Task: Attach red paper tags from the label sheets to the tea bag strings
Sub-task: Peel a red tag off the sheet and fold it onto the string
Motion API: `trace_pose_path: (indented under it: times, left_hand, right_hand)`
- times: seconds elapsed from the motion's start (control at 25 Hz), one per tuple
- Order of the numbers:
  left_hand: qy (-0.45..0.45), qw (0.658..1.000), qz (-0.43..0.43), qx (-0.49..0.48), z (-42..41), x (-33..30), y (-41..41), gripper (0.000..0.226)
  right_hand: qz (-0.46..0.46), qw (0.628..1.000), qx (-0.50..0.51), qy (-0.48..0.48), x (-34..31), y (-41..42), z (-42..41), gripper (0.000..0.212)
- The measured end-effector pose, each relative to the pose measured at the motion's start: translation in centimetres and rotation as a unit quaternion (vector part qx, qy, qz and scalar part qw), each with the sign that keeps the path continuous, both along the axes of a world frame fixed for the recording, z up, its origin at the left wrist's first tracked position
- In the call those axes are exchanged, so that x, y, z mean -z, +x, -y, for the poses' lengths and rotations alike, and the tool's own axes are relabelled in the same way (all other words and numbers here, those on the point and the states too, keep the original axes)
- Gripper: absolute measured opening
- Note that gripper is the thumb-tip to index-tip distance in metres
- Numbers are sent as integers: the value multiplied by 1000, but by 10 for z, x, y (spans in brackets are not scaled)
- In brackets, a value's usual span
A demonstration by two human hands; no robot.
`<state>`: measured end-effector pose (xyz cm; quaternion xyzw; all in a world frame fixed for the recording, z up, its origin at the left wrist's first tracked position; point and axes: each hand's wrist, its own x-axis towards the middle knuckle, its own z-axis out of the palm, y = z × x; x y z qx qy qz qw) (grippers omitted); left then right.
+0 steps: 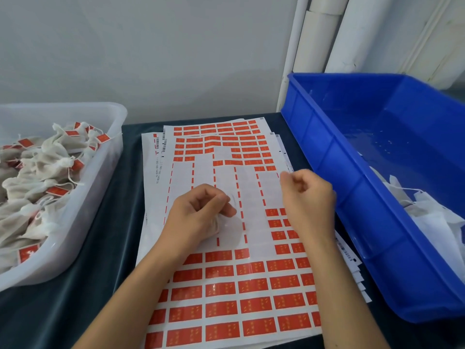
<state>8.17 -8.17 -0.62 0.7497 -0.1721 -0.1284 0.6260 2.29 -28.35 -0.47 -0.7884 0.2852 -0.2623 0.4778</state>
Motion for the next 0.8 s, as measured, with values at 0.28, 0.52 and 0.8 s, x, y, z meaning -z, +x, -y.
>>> trace_pose_path:
  times: [0.28,0.52,0.8]
  left_hand:
    - [69,989,63,-116,6,14,3,11]
    - [82,987,102,-98,8,15,2,10]
    - [129,985,101,-60,10,18,-2,10]
  right_hand:
    - [-242,908,14,-342,16,-5,-41,59]
    - [-209,926,-22,-313,19,1,-53,64]
    - [-175,944,-18,-279,18,2,-53,61]
